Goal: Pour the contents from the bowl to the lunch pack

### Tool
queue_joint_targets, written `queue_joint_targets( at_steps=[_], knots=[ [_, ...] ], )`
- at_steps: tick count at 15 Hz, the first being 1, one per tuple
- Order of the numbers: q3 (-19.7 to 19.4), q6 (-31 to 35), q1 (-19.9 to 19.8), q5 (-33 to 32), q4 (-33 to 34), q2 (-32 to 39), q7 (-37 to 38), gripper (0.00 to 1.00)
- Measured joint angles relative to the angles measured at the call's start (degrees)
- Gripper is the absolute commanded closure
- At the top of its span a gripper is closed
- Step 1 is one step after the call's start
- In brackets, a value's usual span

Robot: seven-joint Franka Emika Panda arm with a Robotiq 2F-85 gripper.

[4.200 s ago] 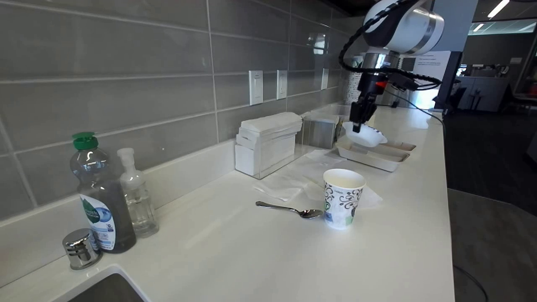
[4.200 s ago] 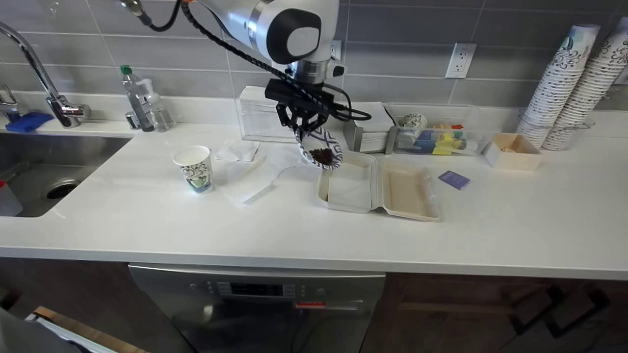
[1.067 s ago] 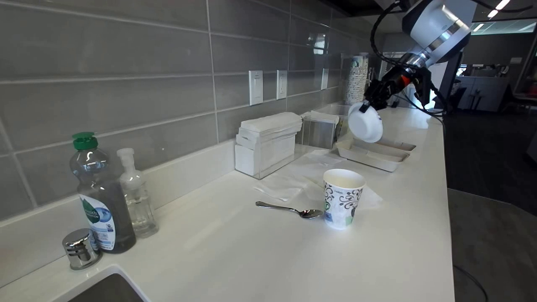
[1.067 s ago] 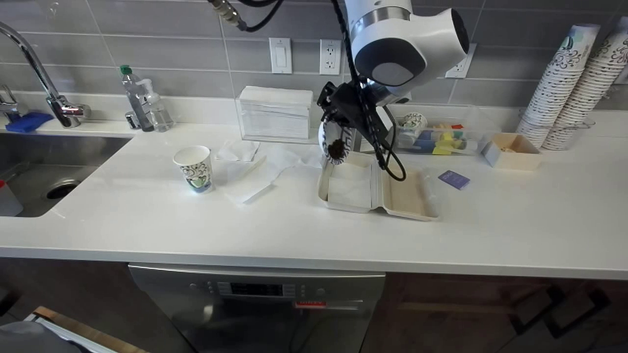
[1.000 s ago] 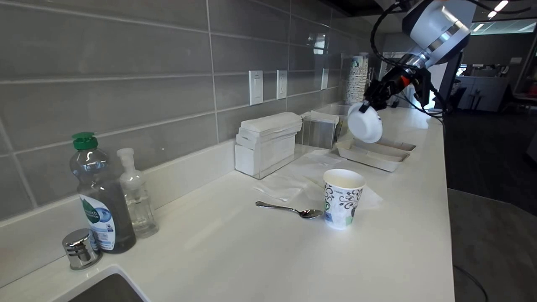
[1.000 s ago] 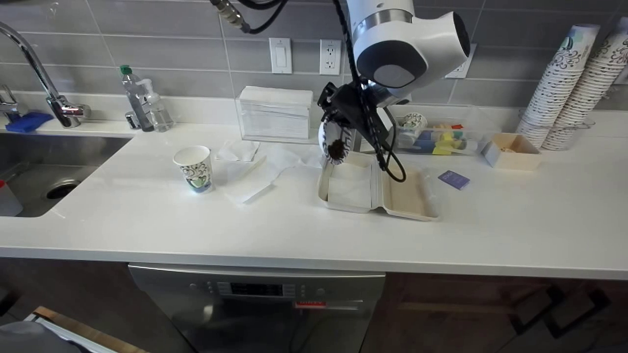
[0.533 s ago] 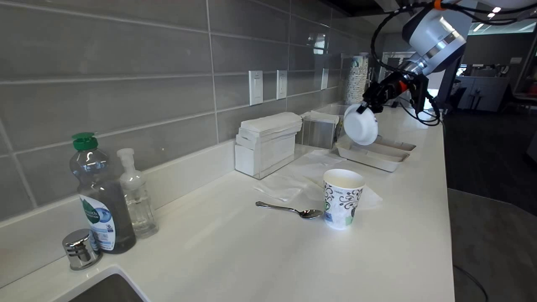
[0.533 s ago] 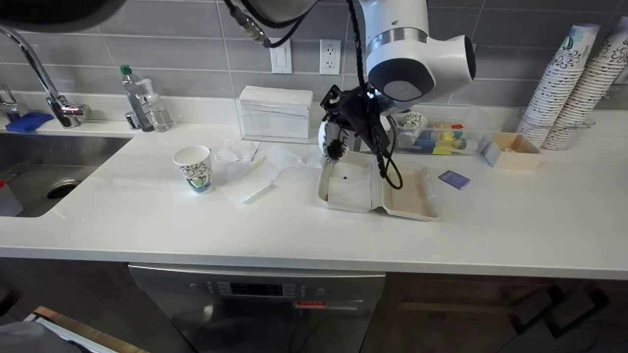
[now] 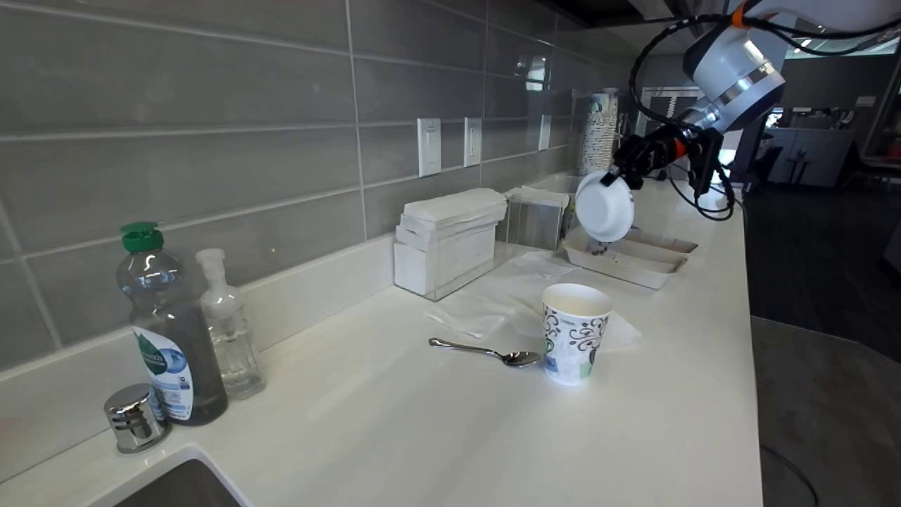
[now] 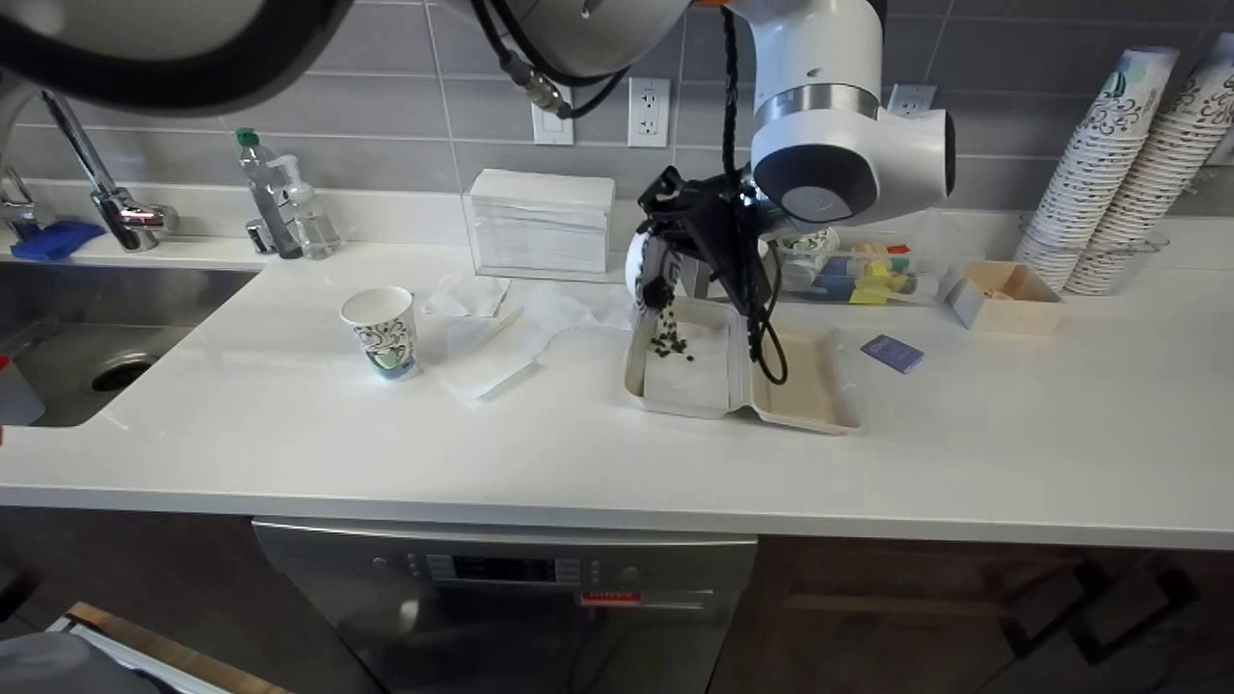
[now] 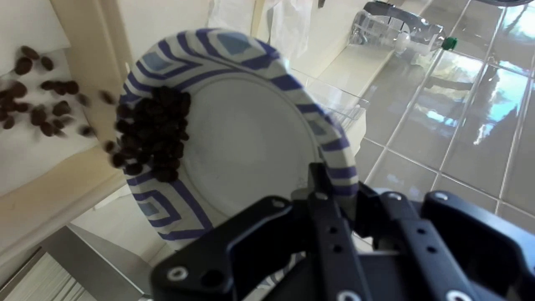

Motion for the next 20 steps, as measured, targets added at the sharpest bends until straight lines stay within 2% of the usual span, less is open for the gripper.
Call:
queue_joint_targets(
  at_steps=[13,20],
  knots=[
    [0.09,-11.36,-5.12,3.85,5.87,5.34,-2.03,0.98],
    [1.50,-20.17,-9.13,11.51,10.20,10.59,-2.27,0.98]
  ],
)
